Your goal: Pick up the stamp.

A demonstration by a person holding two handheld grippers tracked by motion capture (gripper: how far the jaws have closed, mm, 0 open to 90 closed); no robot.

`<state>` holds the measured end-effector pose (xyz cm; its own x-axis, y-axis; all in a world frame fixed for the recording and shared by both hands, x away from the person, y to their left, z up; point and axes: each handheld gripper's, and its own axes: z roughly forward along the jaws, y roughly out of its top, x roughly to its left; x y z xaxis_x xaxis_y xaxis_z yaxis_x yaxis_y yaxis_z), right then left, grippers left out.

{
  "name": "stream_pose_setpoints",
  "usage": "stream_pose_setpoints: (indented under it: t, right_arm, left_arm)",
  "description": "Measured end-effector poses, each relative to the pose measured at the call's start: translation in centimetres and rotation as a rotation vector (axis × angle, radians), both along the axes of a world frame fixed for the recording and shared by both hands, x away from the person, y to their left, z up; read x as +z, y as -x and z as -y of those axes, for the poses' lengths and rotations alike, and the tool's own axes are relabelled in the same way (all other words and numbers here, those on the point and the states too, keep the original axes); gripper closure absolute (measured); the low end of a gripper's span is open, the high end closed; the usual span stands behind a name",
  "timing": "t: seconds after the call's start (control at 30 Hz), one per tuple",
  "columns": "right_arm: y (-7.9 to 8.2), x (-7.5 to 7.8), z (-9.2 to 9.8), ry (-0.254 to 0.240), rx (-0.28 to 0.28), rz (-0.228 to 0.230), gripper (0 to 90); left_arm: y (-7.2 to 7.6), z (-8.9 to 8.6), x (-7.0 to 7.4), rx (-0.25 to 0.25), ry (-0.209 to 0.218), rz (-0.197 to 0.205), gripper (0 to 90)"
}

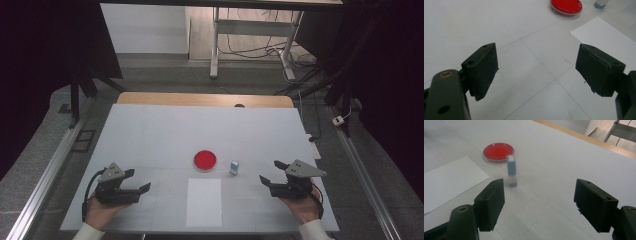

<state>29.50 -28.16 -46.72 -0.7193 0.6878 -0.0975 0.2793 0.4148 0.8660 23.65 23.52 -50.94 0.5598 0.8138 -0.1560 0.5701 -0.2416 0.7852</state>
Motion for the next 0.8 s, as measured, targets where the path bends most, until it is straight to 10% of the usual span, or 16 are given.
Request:
stream_pose_setpoints:
  t: [0.8]
  right_arm:
    - [-2.5,3.0,-4.1,0.056,0.06,-0.059,25.6]
  left_arm:
    - [-0.3,0.1,0.0,-0.015,-0.005,0.006,17.7]
